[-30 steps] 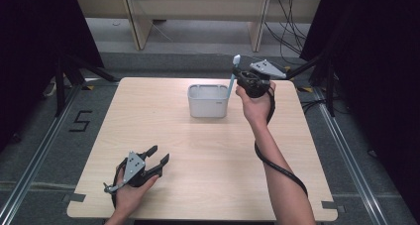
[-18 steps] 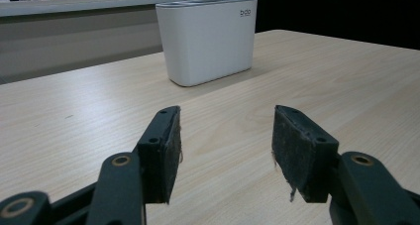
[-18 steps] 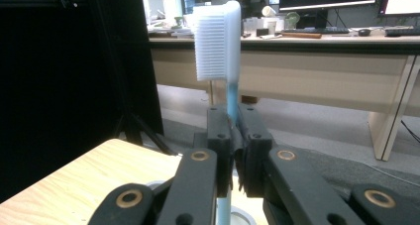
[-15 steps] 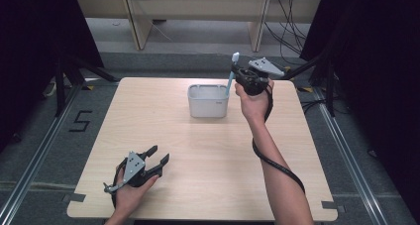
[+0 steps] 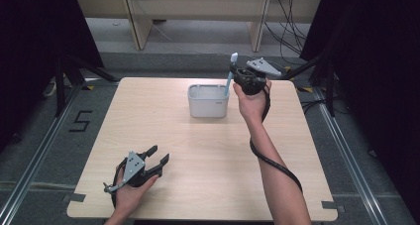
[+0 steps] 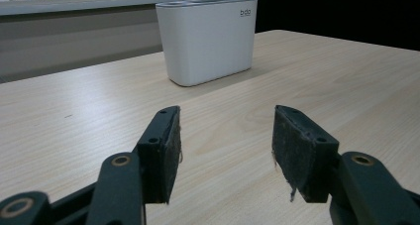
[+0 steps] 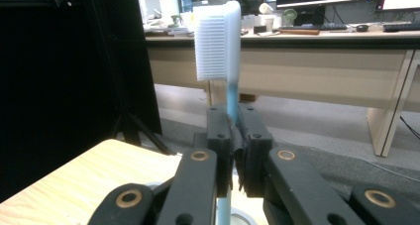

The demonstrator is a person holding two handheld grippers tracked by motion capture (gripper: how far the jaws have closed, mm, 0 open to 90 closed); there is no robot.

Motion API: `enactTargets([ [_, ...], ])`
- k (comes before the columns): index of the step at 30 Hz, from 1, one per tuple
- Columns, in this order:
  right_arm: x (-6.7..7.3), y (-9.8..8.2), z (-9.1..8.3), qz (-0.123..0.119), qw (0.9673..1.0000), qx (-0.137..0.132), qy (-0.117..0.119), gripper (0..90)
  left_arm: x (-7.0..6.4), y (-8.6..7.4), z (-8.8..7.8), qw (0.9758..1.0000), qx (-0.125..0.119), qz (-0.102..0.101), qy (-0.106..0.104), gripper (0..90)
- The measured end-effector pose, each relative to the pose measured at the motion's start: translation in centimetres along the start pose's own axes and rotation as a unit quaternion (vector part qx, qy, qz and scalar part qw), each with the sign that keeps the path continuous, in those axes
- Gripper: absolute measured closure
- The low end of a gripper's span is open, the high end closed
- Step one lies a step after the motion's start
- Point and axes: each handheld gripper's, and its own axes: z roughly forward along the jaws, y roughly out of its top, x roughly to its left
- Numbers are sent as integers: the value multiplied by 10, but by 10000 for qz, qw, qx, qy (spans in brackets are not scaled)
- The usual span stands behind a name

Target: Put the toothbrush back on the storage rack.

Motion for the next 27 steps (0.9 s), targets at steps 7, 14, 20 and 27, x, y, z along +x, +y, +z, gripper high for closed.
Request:
enactTargets([
  [7,-1,-2,3,25,10000,30,25,862,0,0,0,10000,-2,-7,-1,441],
  [14,-1,-6,7,-7,10000,43,-21,861,0,0,0,10000,-9,-5,-2,442],
  [20,0,-9,9,52,9999,87,-5,861,0,0,0,10000,-10,-5,-5,442],
  [27,0,-13,11,18,9999,126,-15,861,0,0,0,10000,-11,-5,-6,442],
])
